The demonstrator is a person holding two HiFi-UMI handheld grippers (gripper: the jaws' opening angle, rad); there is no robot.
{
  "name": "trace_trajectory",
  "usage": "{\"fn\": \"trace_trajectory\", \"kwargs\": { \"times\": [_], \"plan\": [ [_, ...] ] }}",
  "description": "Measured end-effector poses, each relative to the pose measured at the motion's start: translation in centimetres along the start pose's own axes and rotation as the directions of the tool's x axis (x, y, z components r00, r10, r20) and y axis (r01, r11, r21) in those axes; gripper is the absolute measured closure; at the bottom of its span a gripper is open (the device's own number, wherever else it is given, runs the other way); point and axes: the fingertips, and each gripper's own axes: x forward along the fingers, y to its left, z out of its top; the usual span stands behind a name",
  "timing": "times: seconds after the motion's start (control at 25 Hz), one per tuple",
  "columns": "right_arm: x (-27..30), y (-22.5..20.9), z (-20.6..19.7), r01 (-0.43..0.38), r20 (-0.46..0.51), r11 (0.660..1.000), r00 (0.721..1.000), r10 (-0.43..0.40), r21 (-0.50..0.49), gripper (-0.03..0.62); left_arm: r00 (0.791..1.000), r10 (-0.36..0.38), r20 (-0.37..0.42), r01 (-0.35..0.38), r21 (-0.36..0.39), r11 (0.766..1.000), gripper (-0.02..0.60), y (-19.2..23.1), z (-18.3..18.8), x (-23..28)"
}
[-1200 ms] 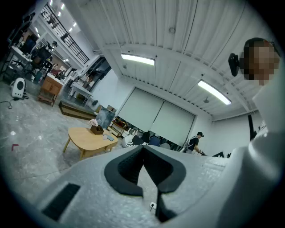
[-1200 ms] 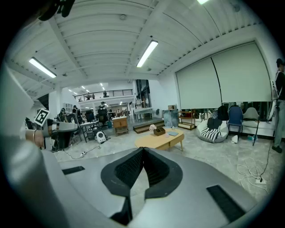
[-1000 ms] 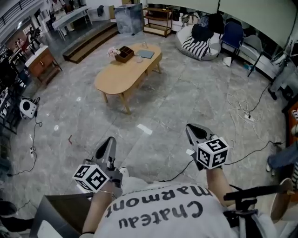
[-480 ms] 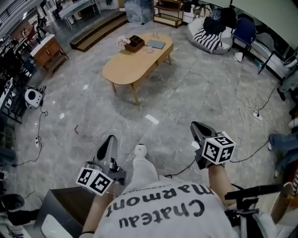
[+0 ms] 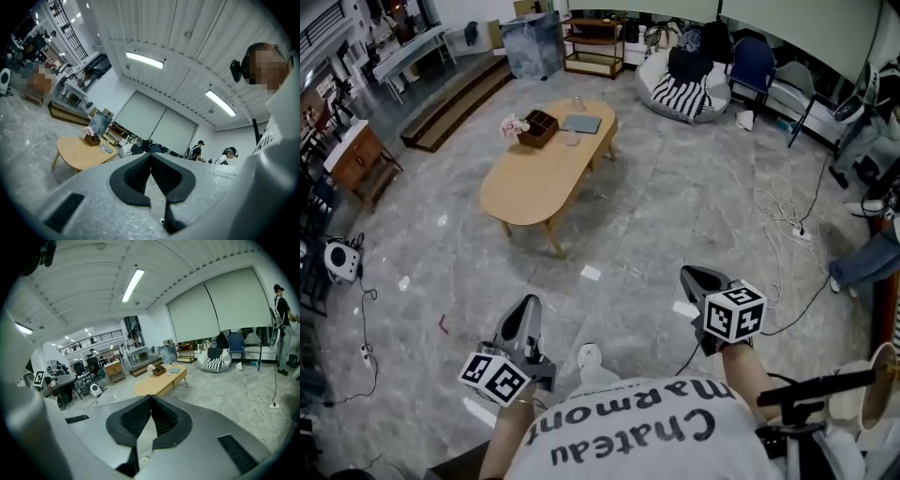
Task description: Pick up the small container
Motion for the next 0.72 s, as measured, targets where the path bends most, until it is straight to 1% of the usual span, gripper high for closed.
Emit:
{"fn": "trace_trajectory", "kwargs": {
  "times": [0.16, 0.32, 0.44, 0.52, 0.64, 0.72],
  "plan": [
    [4.7, 1.8, 4.1, 0.021, 0.021, 0.998, 1.000, -0.020, -0.059, 0.582, 0.999, -0.041, -0.010, 0.042, 0.035, 0.999, 0.566, 3.8, 4.1, 3.8],
    [9.4, 4.3, 7.5, 0.033, 0.043, 0.996, 0.999, -0.030, -0.079, 0.582, 0.998, -0.049, -0.040, 0.052, 0.067, 0.996, 0.566, 8.4, 8.0, 6.2],
    [13.7, 5.3, 8.3, 0.044, 0.058, 0.995, 0.998, -0.039, -0.085, 0.582, 0.994, -0.060, -0.088, 0.068, 0.091, 0.994, 0.568, 12.7, 8.2, 8.3],
    [16.5, 5.5, 8.0, 0.047, 0.040, 0.993, 0.998, -0.043, -0.106, 0.582, 0.991, -0.070, -0.113, 0.079, 0.078, 0.994, 0.568, 15.4, 7.7, 9.9],
    [17.6, 6.3, 7.8, 0.057, -0.012, 0.989, 0.998, -0.059, -0.135, 0.582, 0.990, -0.063, -0.123, 0.069, 0.048, 0.996, 0.568, 17.3, 8.1, 10.9],
    [17.3, 6.5, 8.0, 0.075, -0.035, 0.989, 0.996, -0.080, -0.127, 0.582, 0.990, -0.048, -0.133, 0.053, 0.029, 0.998, 0.568, 17.8, 8.2, 10.8]
  ]
}}
